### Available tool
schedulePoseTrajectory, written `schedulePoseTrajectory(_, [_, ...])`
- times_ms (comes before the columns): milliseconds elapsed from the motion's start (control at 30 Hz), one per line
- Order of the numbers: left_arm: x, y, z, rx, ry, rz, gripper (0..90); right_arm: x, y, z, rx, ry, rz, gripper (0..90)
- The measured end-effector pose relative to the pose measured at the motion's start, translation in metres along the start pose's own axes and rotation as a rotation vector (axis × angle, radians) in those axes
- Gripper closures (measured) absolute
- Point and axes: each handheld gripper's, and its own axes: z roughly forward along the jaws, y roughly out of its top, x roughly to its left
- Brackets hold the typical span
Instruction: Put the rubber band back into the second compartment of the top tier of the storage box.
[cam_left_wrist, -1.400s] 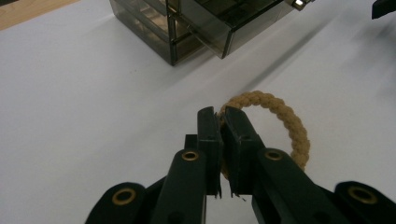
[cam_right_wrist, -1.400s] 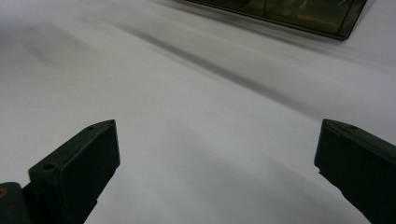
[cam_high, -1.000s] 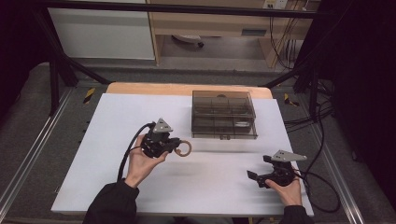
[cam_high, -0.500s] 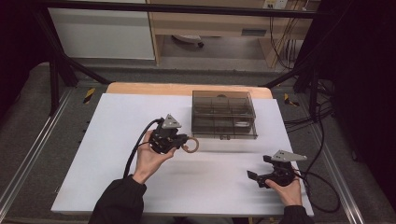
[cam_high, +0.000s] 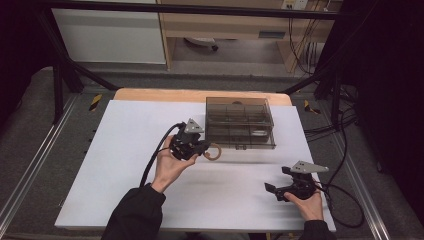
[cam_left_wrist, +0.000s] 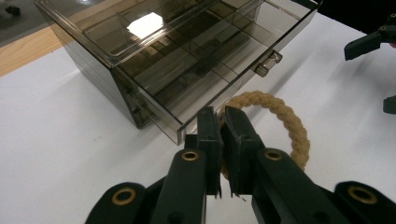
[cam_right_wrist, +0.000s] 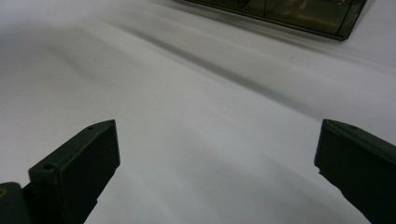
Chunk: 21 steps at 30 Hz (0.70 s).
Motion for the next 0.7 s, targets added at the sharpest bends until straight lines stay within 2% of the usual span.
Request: schedulePoseTrajectory(700, [-0.007,0.024,0.022,-0.008,-0.008,0.007,84.4,0.0,0.0,-0.001,0.001,-0.001,0.0,0.8])
